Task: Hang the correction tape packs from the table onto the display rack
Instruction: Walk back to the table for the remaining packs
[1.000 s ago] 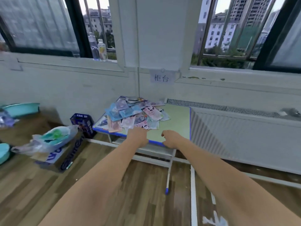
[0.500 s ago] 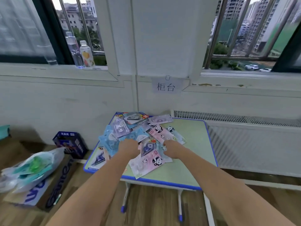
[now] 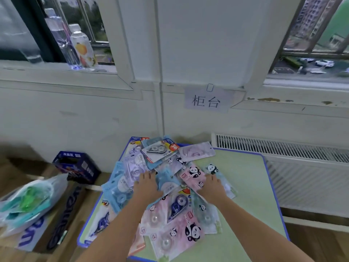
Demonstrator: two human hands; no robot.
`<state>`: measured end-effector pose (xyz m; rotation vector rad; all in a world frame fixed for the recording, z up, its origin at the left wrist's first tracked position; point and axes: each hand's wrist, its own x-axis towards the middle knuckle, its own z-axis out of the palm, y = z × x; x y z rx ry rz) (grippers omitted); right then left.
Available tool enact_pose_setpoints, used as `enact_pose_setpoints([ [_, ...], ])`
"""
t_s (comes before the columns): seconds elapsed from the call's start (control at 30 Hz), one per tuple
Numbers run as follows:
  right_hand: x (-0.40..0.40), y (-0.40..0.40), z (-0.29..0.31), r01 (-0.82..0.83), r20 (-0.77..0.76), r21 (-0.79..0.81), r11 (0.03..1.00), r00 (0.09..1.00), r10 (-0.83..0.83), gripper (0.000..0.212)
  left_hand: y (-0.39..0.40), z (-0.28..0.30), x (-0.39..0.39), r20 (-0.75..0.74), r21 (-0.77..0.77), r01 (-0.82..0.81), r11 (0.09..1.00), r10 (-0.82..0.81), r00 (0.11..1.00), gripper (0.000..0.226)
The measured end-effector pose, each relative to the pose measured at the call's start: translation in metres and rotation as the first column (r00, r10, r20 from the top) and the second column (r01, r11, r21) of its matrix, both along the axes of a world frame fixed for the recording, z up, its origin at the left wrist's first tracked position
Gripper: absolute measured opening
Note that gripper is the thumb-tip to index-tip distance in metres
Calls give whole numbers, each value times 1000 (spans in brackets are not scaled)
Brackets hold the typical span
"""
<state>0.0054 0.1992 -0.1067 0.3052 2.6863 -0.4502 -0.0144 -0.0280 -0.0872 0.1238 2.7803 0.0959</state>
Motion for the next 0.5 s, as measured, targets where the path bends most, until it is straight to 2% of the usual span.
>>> enact_pose_setpoints([
  [0.13, 0, -3, -13, 15, -40, 15, 1000, 999, -14, 88, 1, -10, -3, -60, 41, -29, 999, 32, 998, 80],
  [0.23, -1, -1, -17, 62, -50, 22, 998, 997, -61, 98, 3, -15, -2, -48, 0, -18, 1000, 18, 999, 82],
  [0.33, -4, 2, -15, 67, -40, 37, 997, 997, -66, 99, 6, -17, -1, -57, -46, 21, 999, -23, 998, 80],
  [0.5, 1, 2, -4, 139, -47, 61, 988, 990, -136, 101, 12, -18, 2, -107, 11, 90, 996, -88, 990, 72],
])
